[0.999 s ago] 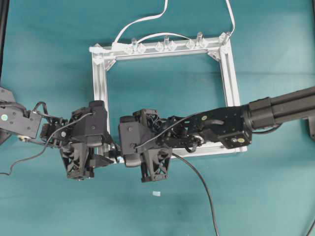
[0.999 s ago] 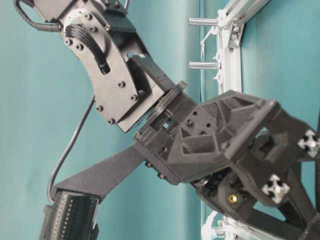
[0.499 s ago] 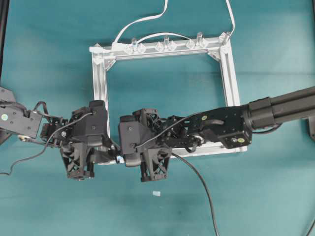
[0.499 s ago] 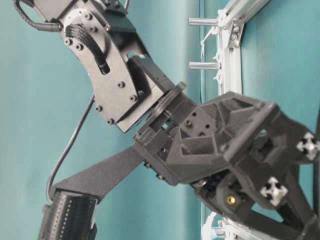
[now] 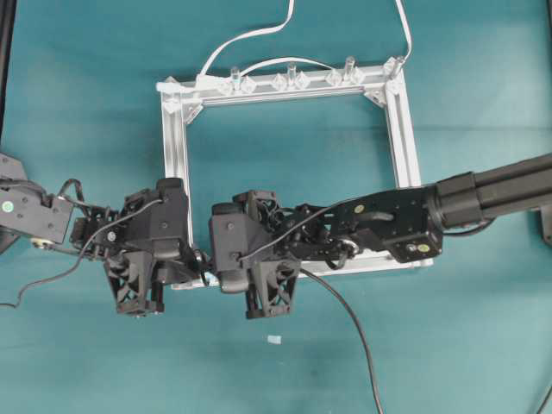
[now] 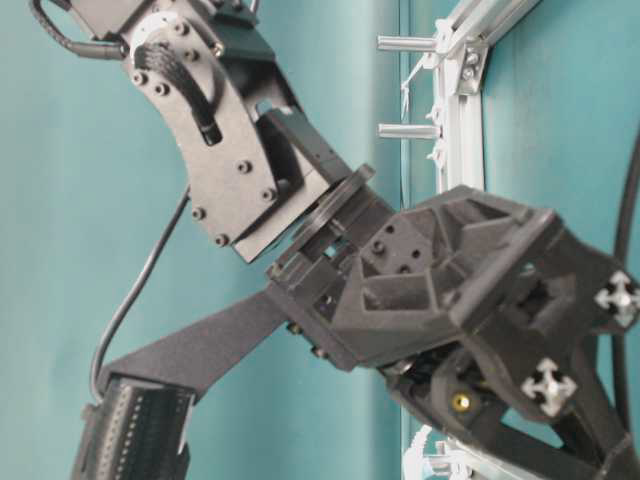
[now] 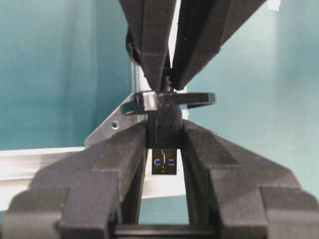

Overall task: Insert the wire through the string loop located on the left side.
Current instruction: 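Grasp the USB plug with the left gripper and open the right gripper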

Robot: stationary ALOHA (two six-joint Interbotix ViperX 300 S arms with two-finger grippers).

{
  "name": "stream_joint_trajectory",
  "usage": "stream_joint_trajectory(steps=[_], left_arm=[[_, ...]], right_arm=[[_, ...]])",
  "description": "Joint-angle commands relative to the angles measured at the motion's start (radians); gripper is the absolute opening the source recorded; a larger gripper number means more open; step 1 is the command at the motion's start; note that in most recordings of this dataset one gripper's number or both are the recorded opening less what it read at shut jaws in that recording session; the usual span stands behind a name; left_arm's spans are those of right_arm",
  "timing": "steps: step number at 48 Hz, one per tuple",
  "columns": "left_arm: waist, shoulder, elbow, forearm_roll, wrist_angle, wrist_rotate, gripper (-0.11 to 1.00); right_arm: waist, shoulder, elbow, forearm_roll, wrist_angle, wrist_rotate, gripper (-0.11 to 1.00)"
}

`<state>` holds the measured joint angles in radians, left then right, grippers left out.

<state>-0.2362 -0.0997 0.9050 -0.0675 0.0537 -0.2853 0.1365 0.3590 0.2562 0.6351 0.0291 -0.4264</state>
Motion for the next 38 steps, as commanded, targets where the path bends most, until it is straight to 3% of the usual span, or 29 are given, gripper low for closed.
stream_joint_trajectory(steps=[1,15,28,31,38], left_arm=[[0.000,-0.011,-0.015,0.003,-0.002,-0.008,0.21],[0.002,-0.012,-0.017,0.003,-0.002,-0.006,0.21],[0.000,-0.015,-0.017,0.002,-0.002,-0.006,0.21],[0.002,-0.018,-0.017,0.003,-0.002,-0.006,0.21],[0.000,-0.018,-0.017,0.003,-0.002,-0.006,0.21]], right_arm=[[0.008,-0.021,-0.008,-0.002,-0.005,0.008,0.15],[0.008,-0.021,-0.005,-0.002,-0.005,0.066,0.16],[0.014,-0.021,0.005,-0.002,-0.006,0.074,0.88],[0.015,-0.021,0.005,-0.002,-0.006,0.074,0.93],[0.017,-0.021,0.003,-0.002,-0.006,0.074,0.93]])
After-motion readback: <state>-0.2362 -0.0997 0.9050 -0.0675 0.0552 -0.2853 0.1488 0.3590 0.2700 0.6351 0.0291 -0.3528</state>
